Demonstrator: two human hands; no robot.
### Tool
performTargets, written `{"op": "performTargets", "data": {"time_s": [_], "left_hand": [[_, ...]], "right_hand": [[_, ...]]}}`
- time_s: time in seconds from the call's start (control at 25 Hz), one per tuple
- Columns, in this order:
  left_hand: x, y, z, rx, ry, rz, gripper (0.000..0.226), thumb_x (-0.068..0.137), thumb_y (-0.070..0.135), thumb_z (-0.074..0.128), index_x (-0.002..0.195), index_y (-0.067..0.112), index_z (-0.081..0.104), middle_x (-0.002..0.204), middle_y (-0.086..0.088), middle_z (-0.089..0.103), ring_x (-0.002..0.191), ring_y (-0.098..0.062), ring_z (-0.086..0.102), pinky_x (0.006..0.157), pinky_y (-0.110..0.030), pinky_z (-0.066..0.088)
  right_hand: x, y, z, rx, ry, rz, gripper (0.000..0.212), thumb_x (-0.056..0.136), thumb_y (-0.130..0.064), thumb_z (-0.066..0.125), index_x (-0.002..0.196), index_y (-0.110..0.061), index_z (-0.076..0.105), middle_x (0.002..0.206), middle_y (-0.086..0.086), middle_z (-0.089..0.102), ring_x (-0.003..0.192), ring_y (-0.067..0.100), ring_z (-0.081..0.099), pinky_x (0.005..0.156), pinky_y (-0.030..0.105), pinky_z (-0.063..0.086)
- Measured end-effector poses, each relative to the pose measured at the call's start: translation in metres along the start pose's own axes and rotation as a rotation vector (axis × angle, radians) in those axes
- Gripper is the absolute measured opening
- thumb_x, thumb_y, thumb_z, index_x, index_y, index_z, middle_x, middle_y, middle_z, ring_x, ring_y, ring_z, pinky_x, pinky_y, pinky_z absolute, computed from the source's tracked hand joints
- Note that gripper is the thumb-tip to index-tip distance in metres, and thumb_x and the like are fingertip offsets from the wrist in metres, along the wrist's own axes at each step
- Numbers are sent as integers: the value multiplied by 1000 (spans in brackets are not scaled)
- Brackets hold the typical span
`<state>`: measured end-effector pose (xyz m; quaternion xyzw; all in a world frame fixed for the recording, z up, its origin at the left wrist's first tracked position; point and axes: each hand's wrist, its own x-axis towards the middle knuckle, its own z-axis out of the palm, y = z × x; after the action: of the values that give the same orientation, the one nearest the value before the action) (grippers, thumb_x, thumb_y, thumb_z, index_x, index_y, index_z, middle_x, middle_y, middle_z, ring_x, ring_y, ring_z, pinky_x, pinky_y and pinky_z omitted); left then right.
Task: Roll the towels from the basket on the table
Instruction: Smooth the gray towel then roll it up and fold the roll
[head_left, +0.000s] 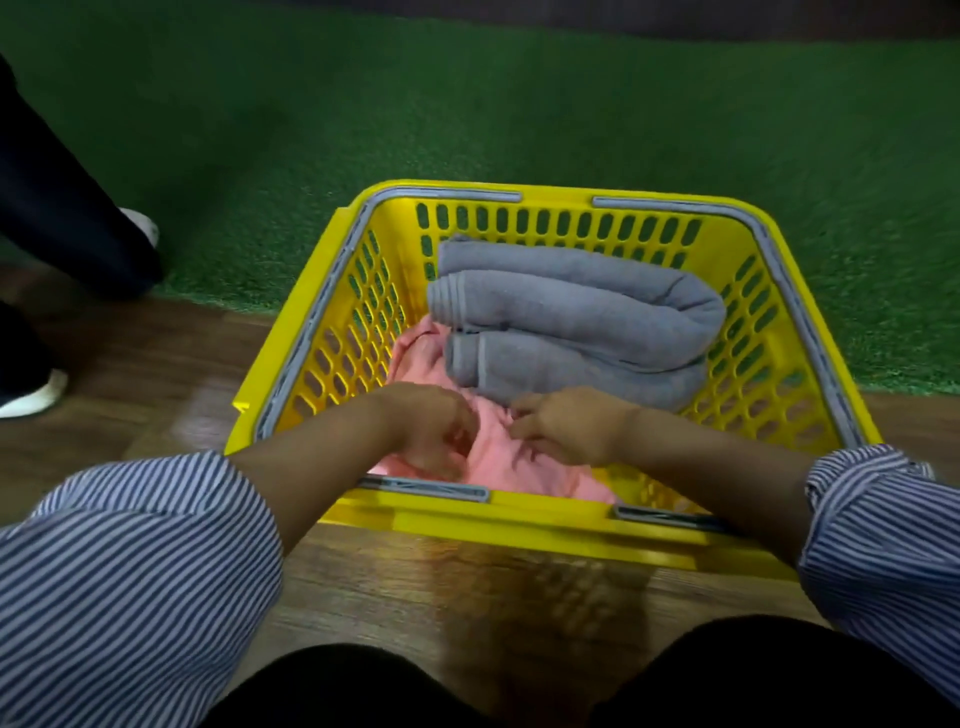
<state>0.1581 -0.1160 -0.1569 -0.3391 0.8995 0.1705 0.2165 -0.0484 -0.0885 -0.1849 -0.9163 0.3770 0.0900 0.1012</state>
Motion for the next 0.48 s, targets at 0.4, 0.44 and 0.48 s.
{"op": "performTargets", "data": {"time_s": [0.4, 0.44, 0.48], "left_hand": [[-66, 2, -91, -674, 666, -244, 14, 80, 32, 36, 69, 24, 40, 55, 5, 41, 51, -6, 38, 52, -32, 24], [-77, 6, -108, -648, 709, -258, 15, 81, 31, 35, 70, 22, 39, 53, 4, 38, 49, -11, 38, 53, -33, 20], [-87, 8, -127, -628, 755, -276, 17, 82, 30, 36, 71, 18, 41, 52, 1, 38, 49, -18, 37, 53, -33, 17]], "right_hand": [[3, -19, -119, 634, 656, 207, 20, 91, -6, 39, 95, 5, 57, 84, 13, 62, 77, 18, 53, 66, 24, 37], [3, -20, -135, 618, 678, 213, 26, 90, -8, 39, 100, 7, 58, 84, 16, 63, 76, 23, 55, 65, 26, 35], [1, -22, -156, 618, 689, 224, 29, 89, -9, 39, 104, 7, 59, 82, 17, 62, 74, 26, 56, 63, 27, 34]]}}
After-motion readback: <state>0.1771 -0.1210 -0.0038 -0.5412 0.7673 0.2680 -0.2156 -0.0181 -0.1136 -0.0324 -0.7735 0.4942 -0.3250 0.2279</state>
